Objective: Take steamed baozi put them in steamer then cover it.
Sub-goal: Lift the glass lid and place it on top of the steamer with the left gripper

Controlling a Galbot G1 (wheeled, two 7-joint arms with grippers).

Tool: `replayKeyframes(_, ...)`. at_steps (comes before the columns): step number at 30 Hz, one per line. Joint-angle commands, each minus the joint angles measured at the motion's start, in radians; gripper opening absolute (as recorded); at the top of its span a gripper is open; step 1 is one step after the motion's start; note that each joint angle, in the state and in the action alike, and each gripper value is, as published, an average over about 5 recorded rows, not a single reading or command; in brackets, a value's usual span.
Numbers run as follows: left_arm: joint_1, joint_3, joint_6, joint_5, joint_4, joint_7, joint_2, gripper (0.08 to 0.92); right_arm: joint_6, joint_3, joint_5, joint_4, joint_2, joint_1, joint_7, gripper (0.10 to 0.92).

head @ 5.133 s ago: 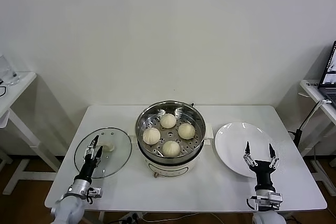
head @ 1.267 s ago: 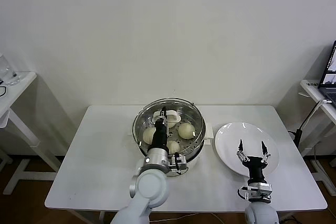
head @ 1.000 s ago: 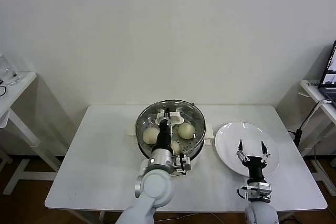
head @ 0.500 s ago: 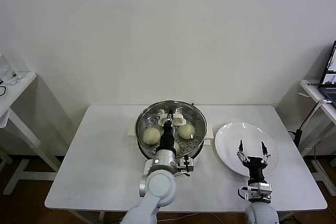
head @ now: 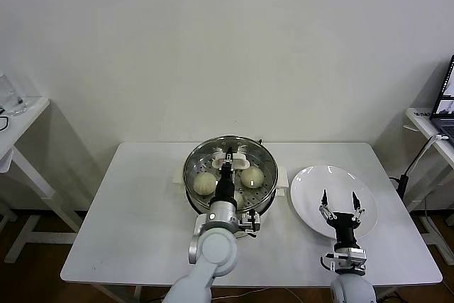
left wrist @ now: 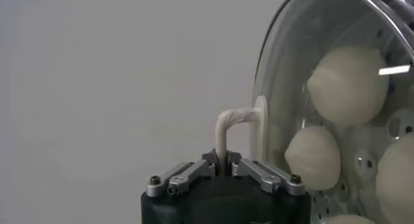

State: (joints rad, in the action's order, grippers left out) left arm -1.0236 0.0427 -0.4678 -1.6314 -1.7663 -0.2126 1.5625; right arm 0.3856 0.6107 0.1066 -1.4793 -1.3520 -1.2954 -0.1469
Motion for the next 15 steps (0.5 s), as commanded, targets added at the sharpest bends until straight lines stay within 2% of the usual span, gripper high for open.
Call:
replayKeyframes(1, 0.003, -0.003, 0.007, -0.020, 0.017, 0.006, 0.003, 0.186, 0.001, 0.003, 0.001, -0.001, 0.001, 0.000, 0.001, 0.823)
replayKeyframes(15, -0.002, -0.017, 0.017, -0.032, 0.032, 0.018, 0.008, 0.186, 0.003, -0.002, 0.000, 0.001, -0.004, 0.012, 0.005, 0.823)
